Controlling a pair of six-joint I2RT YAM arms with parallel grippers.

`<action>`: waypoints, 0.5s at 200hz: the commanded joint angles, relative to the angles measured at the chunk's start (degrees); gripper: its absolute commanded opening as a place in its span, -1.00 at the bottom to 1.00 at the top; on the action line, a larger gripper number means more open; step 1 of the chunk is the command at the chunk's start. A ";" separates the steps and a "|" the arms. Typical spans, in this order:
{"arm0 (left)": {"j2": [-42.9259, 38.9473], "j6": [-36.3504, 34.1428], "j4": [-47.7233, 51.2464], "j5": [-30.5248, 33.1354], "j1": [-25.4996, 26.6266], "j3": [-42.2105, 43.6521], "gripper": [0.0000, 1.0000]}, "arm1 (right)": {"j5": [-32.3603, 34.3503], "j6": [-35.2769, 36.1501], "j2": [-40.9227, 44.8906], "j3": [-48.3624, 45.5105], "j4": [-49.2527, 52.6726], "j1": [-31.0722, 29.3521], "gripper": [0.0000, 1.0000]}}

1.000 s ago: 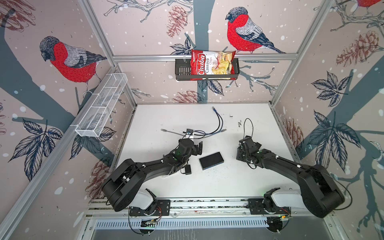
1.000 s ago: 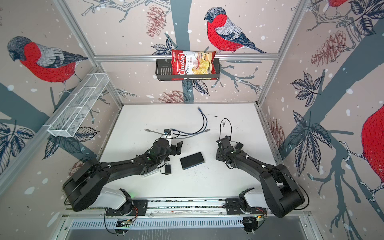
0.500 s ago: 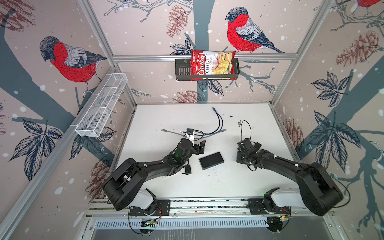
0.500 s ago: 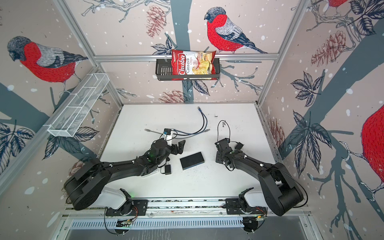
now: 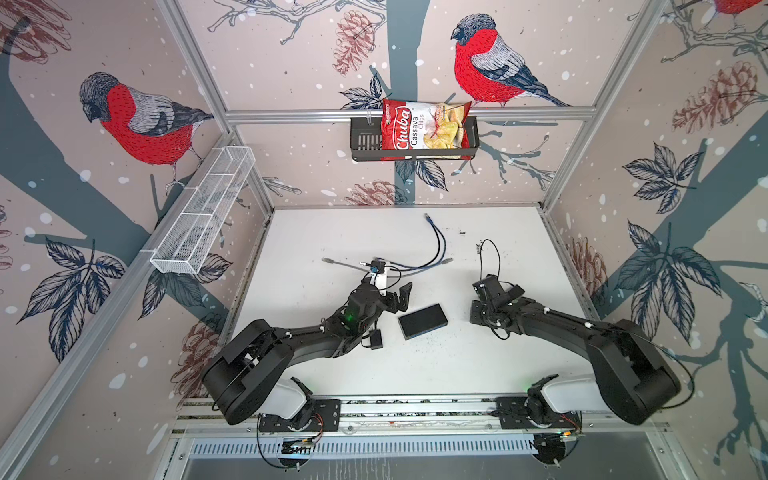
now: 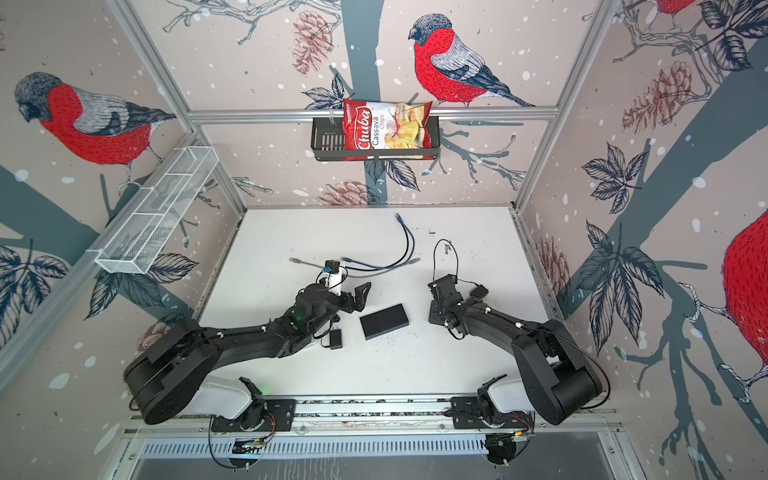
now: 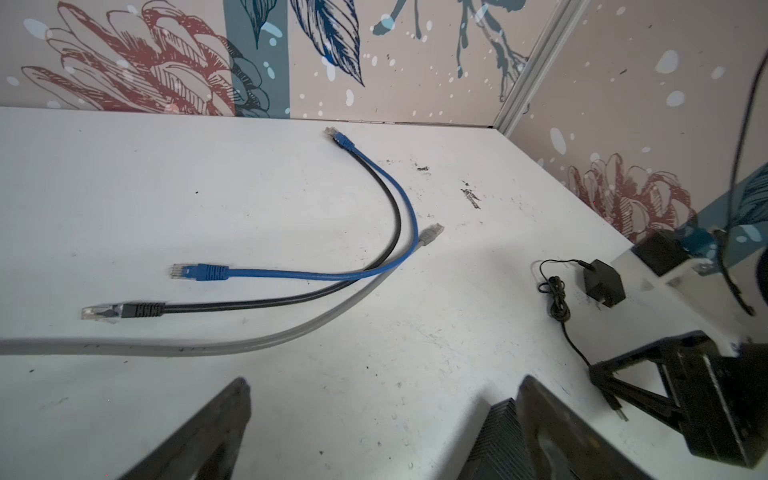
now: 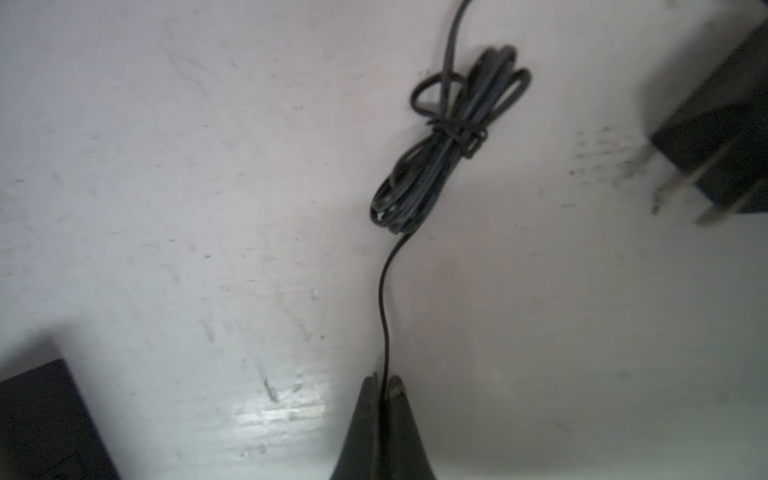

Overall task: Insert the plug into the switch port
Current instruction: 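Reach right gripper to the adapter cord while left gripper nears the switch box, then close right gripper on the cord plug while left gripper grasps the switch box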

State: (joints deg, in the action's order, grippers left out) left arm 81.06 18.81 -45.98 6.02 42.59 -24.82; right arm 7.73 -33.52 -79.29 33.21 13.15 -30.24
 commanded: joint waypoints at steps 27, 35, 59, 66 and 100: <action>-1.05 -5.43 -6.91 -5.36 0.29 1.18 0.97 | -6.98 -1.85 0.68 2.76 -8.37 -0.19 -0.95; -0.91 -6.60 -5.11 -5.66 0.55 0.34 0.96 | -7.88 -2.14 0.99 3.04 -10.03 -0.17 -0.95; -0.15 -10.00 -1.75 -5.60 1.91 -1.42 0.91 | -10.97 -3.33 1.57 3.61 -15.32 -0.27 -0.95; 0.17 -10.72 -1.32 -5.38 2.57 -1.85 0.91 | -11.91 -3.63 1.59 3.61 -17.05 -0.26 -0.96; 4.56 -12.23 -1.22 -5.04 6.39 -4.51 0.83 | -13.77 -5.10 1.20 4.37 -23.86 -0.79 -0.95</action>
State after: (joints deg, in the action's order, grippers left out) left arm 83.13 9.06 -47.31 1.32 47.16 -27.66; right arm -3.42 -36.56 -78.02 36.53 -2.79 -30.59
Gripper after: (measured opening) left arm 0.939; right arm 0.064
